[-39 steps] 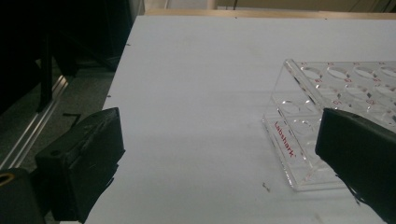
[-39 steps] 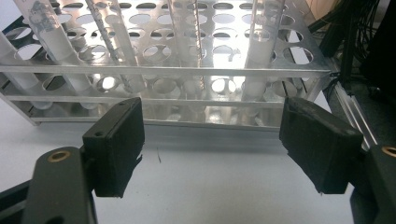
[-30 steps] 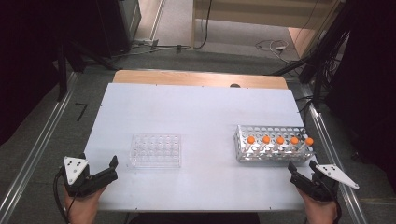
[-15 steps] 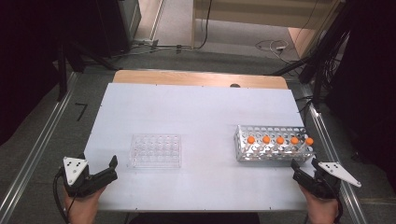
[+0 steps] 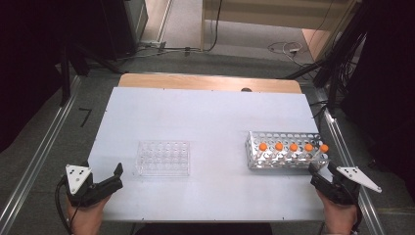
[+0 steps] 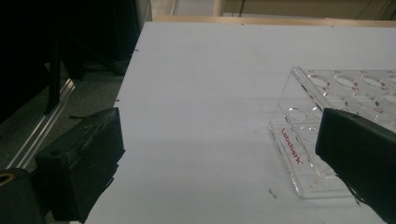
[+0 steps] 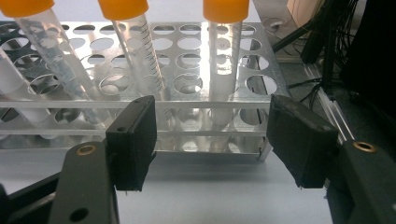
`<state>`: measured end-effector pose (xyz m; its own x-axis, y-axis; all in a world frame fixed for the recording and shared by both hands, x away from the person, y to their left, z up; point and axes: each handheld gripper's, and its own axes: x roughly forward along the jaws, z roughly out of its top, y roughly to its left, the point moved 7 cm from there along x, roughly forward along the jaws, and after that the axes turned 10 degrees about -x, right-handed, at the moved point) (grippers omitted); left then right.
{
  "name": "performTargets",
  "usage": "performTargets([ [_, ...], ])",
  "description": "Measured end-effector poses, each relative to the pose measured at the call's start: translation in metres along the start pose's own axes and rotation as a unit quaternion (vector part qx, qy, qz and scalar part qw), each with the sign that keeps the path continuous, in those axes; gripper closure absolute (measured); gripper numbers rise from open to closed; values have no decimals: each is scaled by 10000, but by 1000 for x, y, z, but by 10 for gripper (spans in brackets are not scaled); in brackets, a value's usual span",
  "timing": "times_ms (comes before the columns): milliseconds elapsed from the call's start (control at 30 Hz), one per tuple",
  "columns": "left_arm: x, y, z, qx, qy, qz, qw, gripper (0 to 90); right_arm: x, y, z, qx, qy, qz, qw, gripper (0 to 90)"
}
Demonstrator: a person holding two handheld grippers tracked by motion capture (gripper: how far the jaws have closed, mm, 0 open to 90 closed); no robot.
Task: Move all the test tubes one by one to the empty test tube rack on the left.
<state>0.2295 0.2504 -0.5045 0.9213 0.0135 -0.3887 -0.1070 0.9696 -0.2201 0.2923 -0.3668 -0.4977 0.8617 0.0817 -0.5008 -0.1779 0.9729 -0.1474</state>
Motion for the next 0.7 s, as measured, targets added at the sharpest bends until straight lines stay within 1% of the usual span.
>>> performTargets([
  [33,0,0,0,2,-4,6,10000,11,0,0,0,0,0,0,10000,321],
  [67,0,0,0,-11,-19,2,10000,11,1,-2,0,68,8,37,10000,323],
  [200,0,0,0,-12,-17,1,10000,11,3,-6,2,68,-9,15,10000,331],
  [333,0,-1,0,-1,-2,5,10000,11,6,-7,4,50,-20,9,10000,340],
  [500,0,0,0,-6,2,4,10000,11,10,-6,7,-8,-24,28,10000,384],
  [600,0,0,0,-8,1,-1,10000,11,12,-5,9,-14,-44,35,10000,393],
  [700,0,0,0,-11,2,-2,10000,11,14,-5,11,-60,-58,29,10000,430],
])
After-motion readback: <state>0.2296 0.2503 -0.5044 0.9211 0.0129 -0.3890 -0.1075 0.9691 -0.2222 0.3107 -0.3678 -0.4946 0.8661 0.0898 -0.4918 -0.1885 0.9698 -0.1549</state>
